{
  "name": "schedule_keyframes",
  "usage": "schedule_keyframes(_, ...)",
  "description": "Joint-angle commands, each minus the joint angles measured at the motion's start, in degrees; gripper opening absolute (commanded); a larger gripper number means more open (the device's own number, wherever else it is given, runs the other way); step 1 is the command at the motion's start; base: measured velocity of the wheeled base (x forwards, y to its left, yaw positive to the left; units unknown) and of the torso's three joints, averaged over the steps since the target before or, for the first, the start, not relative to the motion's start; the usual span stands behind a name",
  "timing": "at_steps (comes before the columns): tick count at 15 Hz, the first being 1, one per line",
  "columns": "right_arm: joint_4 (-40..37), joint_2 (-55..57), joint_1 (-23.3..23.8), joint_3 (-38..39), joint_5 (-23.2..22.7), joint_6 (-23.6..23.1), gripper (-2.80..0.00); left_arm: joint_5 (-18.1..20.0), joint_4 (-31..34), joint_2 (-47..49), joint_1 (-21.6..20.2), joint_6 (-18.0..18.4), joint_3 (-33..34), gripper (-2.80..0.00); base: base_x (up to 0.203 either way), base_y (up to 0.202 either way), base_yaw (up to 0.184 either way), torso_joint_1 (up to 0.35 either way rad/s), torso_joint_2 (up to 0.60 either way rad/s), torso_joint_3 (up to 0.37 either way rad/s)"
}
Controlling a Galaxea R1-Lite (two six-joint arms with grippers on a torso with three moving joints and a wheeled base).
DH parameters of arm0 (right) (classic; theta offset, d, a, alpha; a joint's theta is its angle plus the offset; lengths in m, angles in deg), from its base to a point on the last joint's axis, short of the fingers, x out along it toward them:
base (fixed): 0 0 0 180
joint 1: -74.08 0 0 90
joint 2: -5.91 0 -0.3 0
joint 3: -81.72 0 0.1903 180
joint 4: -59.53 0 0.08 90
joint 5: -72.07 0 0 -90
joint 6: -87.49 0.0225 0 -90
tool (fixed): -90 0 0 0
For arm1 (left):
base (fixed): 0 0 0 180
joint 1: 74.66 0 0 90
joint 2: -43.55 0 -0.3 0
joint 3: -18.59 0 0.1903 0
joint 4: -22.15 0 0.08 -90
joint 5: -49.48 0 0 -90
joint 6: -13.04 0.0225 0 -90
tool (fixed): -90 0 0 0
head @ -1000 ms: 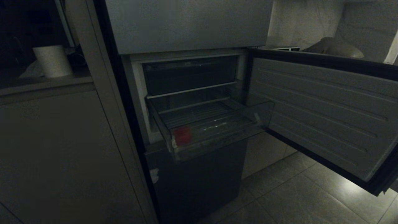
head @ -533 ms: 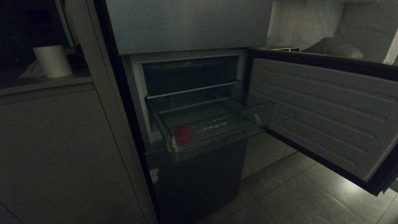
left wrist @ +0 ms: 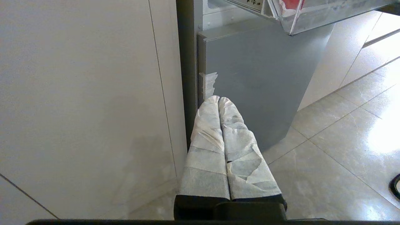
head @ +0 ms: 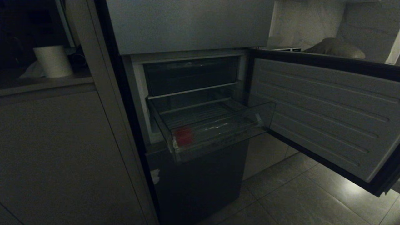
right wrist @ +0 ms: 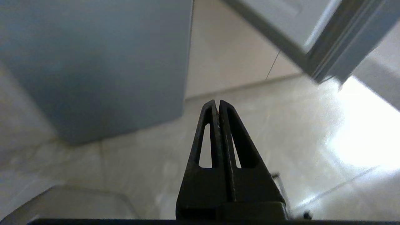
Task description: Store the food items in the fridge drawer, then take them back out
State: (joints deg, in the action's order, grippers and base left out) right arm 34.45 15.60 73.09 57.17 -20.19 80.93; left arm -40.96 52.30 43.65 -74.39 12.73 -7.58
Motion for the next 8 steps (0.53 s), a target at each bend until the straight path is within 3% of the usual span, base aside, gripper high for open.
schedule_keyframes(1,0.49,-8.42,0.18,0.73,-0.18,-0.59,-2.80,-0.09,0.08,0.08,0.00,-0.05,-0.01,-2.80,0.000,0.000,0.000,0.000,0.00,0.000)
schedule_keyframes(8,1.45,-9.70,0.37,1.09,-0.12,-0.21,-2.80,0.00,0.08,0.08,0.00,-0.05,-0.01,-2.80,0.000,0.000,0.000,0.000,0.00,0.000)
